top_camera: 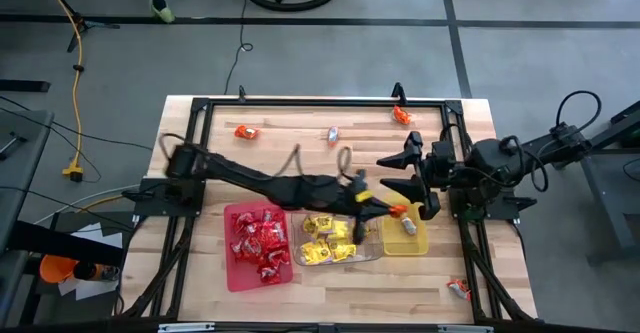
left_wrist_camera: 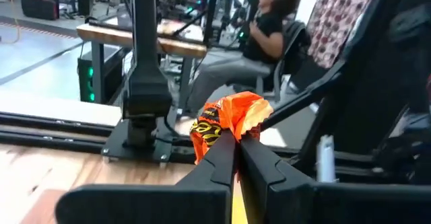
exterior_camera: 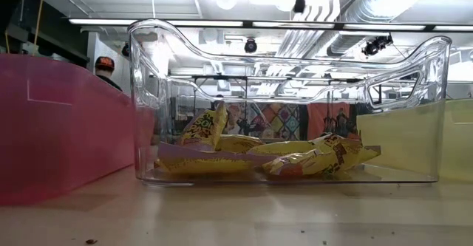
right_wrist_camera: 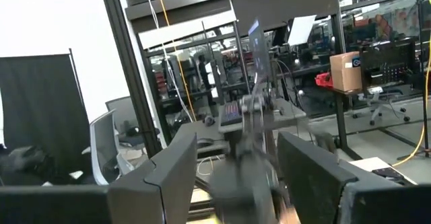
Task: Sort candy
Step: Put the orange chocolate into the yellow bin
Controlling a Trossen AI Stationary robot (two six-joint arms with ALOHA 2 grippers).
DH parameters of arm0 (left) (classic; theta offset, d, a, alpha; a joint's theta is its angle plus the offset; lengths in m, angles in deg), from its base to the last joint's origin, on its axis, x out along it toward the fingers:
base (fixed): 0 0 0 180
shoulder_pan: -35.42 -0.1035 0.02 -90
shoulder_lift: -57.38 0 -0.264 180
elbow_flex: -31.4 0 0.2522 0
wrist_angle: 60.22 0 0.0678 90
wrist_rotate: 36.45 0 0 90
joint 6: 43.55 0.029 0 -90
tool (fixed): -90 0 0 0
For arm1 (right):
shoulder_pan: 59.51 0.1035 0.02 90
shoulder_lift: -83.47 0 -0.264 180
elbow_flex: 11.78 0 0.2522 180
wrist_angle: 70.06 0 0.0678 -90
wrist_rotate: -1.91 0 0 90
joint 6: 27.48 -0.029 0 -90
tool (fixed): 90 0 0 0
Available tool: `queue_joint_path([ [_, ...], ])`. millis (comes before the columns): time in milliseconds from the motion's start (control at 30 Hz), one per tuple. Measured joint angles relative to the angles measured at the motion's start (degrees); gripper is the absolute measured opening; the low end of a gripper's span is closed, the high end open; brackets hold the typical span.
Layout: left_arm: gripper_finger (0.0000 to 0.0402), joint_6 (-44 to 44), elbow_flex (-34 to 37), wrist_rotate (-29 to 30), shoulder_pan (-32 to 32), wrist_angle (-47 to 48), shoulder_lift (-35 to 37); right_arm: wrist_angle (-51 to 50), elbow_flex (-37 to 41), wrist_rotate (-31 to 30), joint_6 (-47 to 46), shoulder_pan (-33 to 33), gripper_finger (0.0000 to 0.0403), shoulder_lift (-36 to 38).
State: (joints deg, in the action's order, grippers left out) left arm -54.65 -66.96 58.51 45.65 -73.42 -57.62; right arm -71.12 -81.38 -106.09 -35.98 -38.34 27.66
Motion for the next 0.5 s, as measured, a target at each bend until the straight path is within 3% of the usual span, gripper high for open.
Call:
queue_joint_path([
  [267, 0.0005, -2.88, -9.46, 0.05, -0.88, 5.04, -10.71, -0.52, 0.00, -0.04, 0.00, 0.00, 0.0201, 0.00],
  [500, 0.0071, -1.26, -9.68, 0.14, -0.95, 9.08, -10.73, -0.98, 0.00, -0.05, 0.01, 0.00, 0.0201, 0.00],
])
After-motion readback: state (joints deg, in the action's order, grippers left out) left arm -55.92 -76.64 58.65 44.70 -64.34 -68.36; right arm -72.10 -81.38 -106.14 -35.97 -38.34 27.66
